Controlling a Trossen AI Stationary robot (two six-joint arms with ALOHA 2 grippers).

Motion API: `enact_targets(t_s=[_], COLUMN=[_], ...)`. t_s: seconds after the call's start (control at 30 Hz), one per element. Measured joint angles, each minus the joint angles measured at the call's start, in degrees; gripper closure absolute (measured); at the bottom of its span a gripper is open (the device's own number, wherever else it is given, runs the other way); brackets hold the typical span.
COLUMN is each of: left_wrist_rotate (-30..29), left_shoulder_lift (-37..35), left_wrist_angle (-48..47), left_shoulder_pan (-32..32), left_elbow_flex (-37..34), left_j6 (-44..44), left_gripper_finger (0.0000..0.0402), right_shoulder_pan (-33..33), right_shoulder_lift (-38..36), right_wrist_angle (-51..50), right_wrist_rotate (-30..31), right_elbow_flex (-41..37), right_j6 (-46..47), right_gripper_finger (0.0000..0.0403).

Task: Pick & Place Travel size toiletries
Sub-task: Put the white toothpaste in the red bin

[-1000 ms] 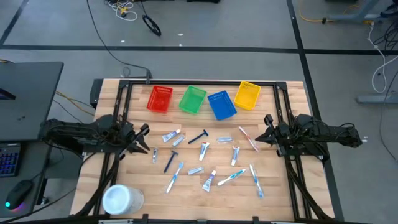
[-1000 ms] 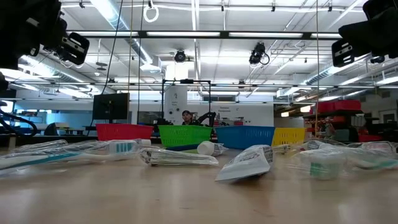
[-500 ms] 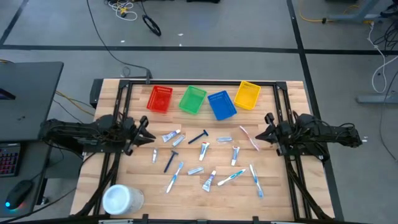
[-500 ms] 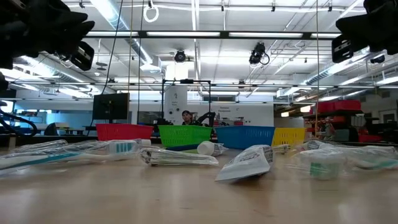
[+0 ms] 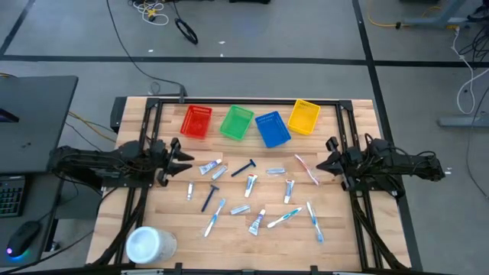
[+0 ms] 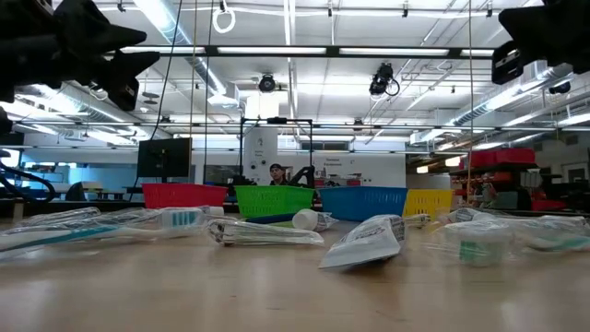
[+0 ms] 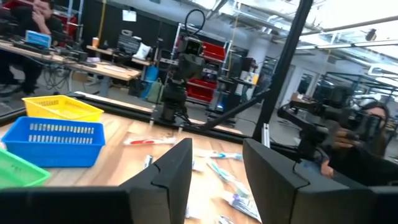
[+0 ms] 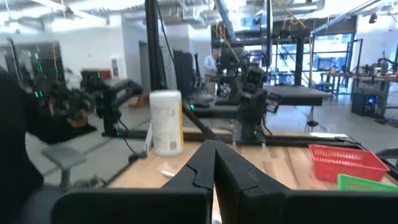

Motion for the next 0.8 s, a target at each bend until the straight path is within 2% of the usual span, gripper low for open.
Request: enact_targets(t_s=[0.1, 0.13, 0.3, 0.37, 0.47, 0.6, 0.67, 0.8], left_wrist_rotate=[-1.7, -2.6, -8.8, -11.0, -12.0, -13.0, -13.5, -13.5], left_shoulder_lift=[1.0, 1.5, 5.2, 7.4, 11.3, 16.6, 19.2, 23.4], left_wrist_angle=[0.1, 0.1, -4.5, -7.0, -11.5, -16.1, -16.5, -16.7], left_shoulder_pan=[0.0, 0.0, 0.0, 0.0, 0.0, 0.0, 0.0, 0.0], left_elbow_flex=[0.0, 0.0, 2.6, 5.5, 10.0, 14.3, 15.4, 16.6], left_j6=[-0.2, -0.4, 0.5, 2.1, 4.4, 7.2, 7.6, 7.7], left_gripper_finger=[0.0244, 0.0244, 0.0244, 0.0244, 0.0244, 0.0244, 0.0244, 0.0244], right_shoulder_pan=[0.0, 0.0, 0.0, 0.0, 0.0, -0.6, -1.3, -3.7], right_shoulder_lift=[0.0, 0.0, 1.1, 2.9, 7.0, 14.6, 18.2, 25.4], right_wrist_angle=[2.7, 3.9, 9.2, 11.9, 19.6, 33.7, 37.6, 38.0], right_wrist_rotate=[0.4, 2.2, 22.9, 27.4, 27.6, 24.1, 23.6, 25.4], right_elbow_flex=[0.0, 0.0, 0.0, 0.0, 0.0, 0.0, 0.0, 0.0], right_j6=[1.6, 0.9, -1.5, -6.6, -14.2, -20.6, -20.7, -16.1], right_gripper_finger=[0.0394, 0.0394, 0.0394, 0.0394, 0.0391, 0.037, 0.035, 0.0303])
